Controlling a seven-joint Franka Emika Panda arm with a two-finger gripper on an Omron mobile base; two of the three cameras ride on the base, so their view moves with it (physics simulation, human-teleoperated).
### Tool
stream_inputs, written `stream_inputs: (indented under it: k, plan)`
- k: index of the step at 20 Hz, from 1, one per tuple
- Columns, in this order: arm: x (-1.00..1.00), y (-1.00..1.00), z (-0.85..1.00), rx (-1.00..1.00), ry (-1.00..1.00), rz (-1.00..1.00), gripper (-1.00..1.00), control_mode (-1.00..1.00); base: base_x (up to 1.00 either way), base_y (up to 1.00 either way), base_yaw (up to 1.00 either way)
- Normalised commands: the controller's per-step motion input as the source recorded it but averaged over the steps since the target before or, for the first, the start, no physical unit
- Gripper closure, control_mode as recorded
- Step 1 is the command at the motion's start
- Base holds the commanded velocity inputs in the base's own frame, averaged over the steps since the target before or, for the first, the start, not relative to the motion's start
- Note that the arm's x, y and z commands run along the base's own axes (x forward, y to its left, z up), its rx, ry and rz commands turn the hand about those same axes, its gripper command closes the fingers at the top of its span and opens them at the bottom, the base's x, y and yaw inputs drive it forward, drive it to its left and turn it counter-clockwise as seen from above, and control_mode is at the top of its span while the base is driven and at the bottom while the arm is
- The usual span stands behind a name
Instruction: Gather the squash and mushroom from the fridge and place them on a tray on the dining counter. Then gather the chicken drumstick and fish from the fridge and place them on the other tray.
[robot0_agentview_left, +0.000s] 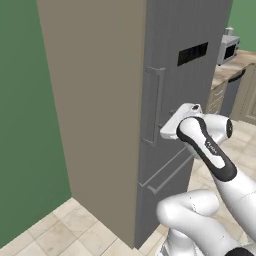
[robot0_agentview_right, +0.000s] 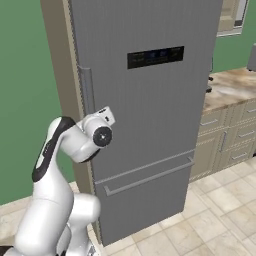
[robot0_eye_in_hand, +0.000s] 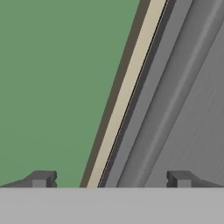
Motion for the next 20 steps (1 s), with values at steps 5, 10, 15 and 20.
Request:
stream_inputs:
  k: [5,10,15,20]
  plan:
    - [0.20,0.09,0.00,0.00,0.00,0.00,-1.00,-1.00,0.00,0.00,0.00]
    - [0.16,0.00,0.00,0.00,-0.02,0.00,-1.00,-1.00,0.00,0.00,0.00]
    - [0.22,0.00,0.00,0.00,-0.01,0.00,-1.00,-1.00,0.00,0.00,0.00]
    - [0.24,0.00,0.00,0.00,0.00,0.00,-1.00,-1.00,0.00,0.00,0.00]
